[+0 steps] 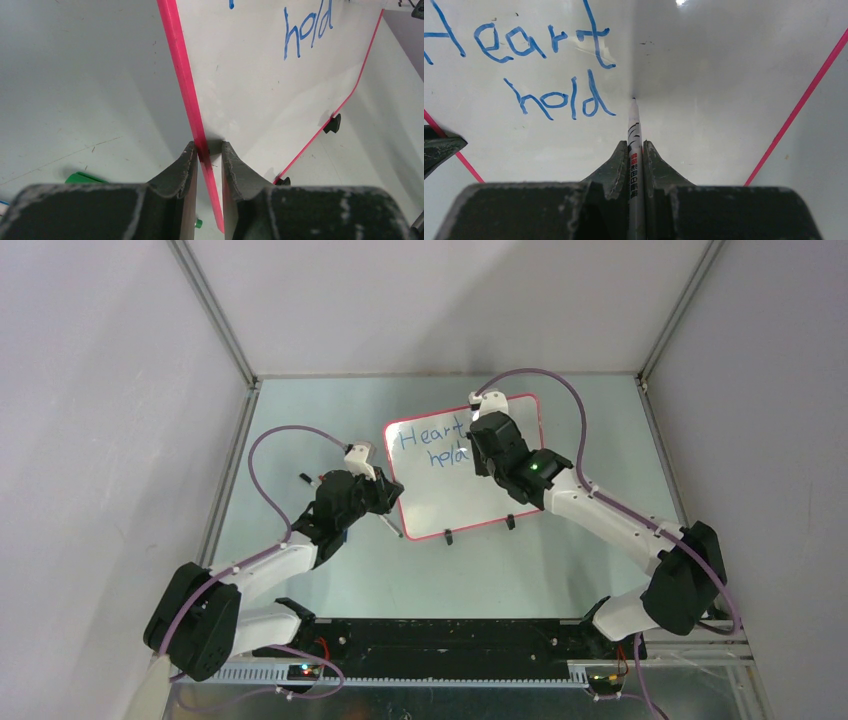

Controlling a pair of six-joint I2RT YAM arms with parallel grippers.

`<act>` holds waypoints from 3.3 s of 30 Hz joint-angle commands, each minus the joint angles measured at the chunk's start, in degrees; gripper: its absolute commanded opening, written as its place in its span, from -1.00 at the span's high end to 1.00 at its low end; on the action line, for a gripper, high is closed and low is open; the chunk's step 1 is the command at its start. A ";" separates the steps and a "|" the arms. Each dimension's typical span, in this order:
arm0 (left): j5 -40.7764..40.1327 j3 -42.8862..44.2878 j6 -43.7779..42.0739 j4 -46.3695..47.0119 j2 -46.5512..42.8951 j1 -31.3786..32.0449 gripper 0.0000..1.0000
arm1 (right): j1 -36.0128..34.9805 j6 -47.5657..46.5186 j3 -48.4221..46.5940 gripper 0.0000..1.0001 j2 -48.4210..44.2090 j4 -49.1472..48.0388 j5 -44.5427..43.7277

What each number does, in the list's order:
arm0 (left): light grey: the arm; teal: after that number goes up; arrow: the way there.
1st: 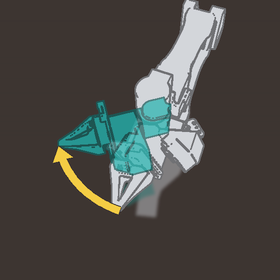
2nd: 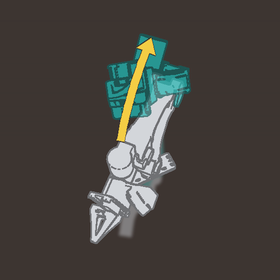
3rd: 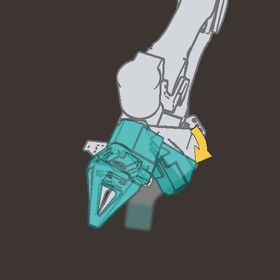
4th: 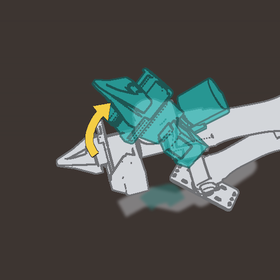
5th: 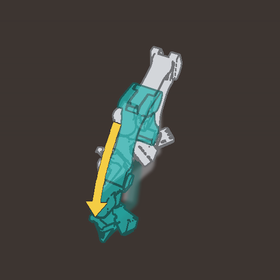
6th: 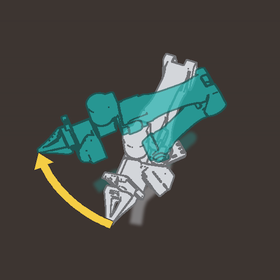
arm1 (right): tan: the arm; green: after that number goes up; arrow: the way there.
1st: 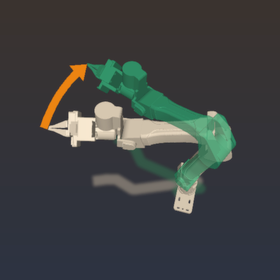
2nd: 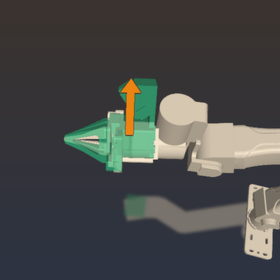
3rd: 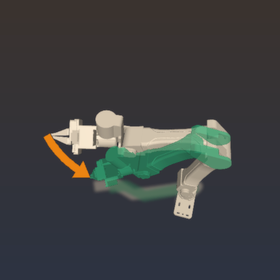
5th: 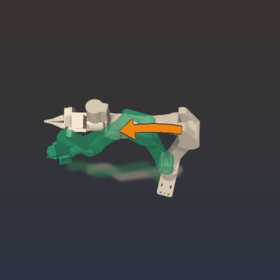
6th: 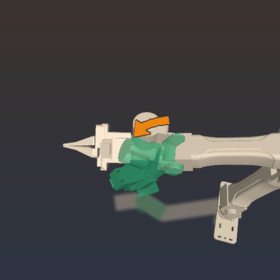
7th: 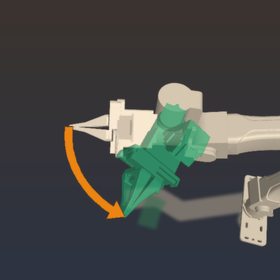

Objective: Write a sentence on the whiteboard

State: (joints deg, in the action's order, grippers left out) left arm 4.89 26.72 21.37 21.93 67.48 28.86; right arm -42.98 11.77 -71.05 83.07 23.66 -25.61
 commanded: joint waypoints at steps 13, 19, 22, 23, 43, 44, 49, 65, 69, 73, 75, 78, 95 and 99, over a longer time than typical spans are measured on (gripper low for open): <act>-1.08 1.40 -2.48 0.44 -0.78 0.47 0.57 | 0.34 -0.93 -0.22 1.00 1.24 -4.24 -2.02; -1.10 1.40 -2.47 0.35 -0.78 0.41 0.57 | 0.27 -1.25 -0.49 1.00 1.49 -4.53 -1.19; -1.10 1.40 -2.47 0.31 -0.85 0.41 0.57 | 0.06 -1.45 -0.50 1.00 1.58 -4.59 0.01; -1.08 1.40 -2.47 0.35 -0.86 0.45 0.57 | 0.02 -1.55 -0.50 1.00 1.66 -4.59 0.24; -1.32 1.40 -2.57 0.15 -1.09 0.42 0.57 | -0.46 -1.60 -0.50 1.00 1.64 -2.19 2.36; -1.36 1.40 -2.58 0.16 -1.12 0.45 0.57 | -0.49 -1.50 -0.54 1.00 1.65 -2.11 2.38; -1.37 1.40 -2.60 0.13 -1.03 0.42 0.57 | -0.56 -1.39 -0.50 1.00 1.76 -1.32 2.27; -1.26 1.40 -2.56 0.09 -1.10 0.43 0.57 | -0.19 -0.61 0.20 1.00 1.06 -0.14 -0.64; -1.36 1.40 -2.58 0.06 -1.15 0.38 0.57 | 0.10 -0.35 0.18 1.00 1.14 0.38 -1.46; -1.37 1.40 -2.64 0.10 -1.23 0.41 0.57 | 0.38 -0.12 0.43 1.00 1.02 0.69 -1.68; -1.37 1.40 -2.66 0.06 -1.22 0.41 0.57 | 0.46 -0.03 0.73 1.00 0.80 0.69 -1.73; -1.36 1.39 -2.71 0.06 -1.26 0.42 0.57 | 0.67 0.11 1.26 1.00 0.44 0.71 -1.63; -1.32 1.32 -2.60 0.04 -1.30 0.42 0.57 | -0.91 -1.40 2.48 1.00 0.33 -0.33 0.94; -1.36 1.32 -2.60 0.11 -1.29 0.40 0.57 | -1.30 -1.75 2.54 1.00 0.56 -0.89 1.39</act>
State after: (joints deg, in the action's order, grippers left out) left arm 4.67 26.72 21.37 21.78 67.44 28.86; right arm -43.75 10.46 -69.19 83.66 23.99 -25.45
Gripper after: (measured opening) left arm 0.221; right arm 0.140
